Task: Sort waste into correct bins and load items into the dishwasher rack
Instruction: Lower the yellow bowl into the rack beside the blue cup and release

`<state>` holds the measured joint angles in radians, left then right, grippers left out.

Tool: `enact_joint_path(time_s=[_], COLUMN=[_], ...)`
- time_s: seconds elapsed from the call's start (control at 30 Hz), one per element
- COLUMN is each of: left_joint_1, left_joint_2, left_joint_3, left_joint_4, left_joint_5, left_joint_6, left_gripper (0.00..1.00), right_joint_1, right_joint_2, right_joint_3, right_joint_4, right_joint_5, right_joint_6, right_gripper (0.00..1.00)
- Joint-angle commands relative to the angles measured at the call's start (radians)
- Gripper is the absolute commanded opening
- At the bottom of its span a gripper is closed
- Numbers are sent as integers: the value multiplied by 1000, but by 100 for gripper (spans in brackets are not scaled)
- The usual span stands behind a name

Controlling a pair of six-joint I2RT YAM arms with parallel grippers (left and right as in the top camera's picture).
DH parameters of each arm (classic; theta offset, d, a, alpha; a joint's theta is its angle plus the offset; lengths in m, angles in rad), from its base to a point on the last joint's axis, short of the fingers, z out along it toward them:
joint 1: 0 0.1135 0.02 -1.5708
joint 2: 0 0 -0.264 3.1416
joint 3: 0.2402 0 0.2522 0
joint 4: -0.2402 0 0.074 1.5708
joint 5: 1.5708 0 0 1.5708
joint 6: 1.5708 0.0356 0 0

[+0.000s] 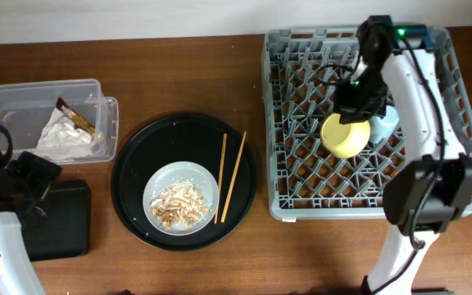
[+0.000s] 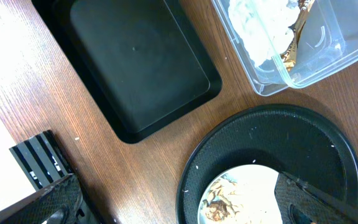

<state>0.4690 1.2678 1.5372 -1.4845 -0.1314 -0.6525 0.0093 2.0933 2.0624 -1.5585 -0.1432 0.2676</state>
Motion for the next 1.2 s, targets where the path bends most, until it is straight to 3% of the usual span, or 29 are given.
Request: enact_joint_path(time_s=[0.0,0.27,0.47,0.6,0.67,0.73,0.83,1.17], left_joint_1=[3,3,3,3,3,3,3,3], left_joint_2=[-2,-2,-2,-2,-2,-2,-2,-2], left_joint_3=[4,4,4,4,4,4,4,4], left_joint_4=[-2,-2,-2,-2,-2,-2,-2,-2], left_joint_5=[-8,-7,-8,-7,-8,-7,-7,-8], left_joint_6=[-10,-10,-10,-10,-10,-10,-10,-10], left_gripper=[99,99,99,99,99,99,99,99], right_joint_1=[-10,-38,-38,-29,-11,5,-4,-55], right_joint_2=[57,73,72,16,1,26,56,14], right_joint_3=[0,-1,-2,-2,-2,-13,-61,-61], right_joint_4=[8,48,-1,11,53,63,60,-6], right_joint_5=[78,150,336,167,-55,-10,220,333], right_joint_6=[46,90,161,121,-85,-101,68,142], right_gripper=[4,4,4,4,4,4,4,4])
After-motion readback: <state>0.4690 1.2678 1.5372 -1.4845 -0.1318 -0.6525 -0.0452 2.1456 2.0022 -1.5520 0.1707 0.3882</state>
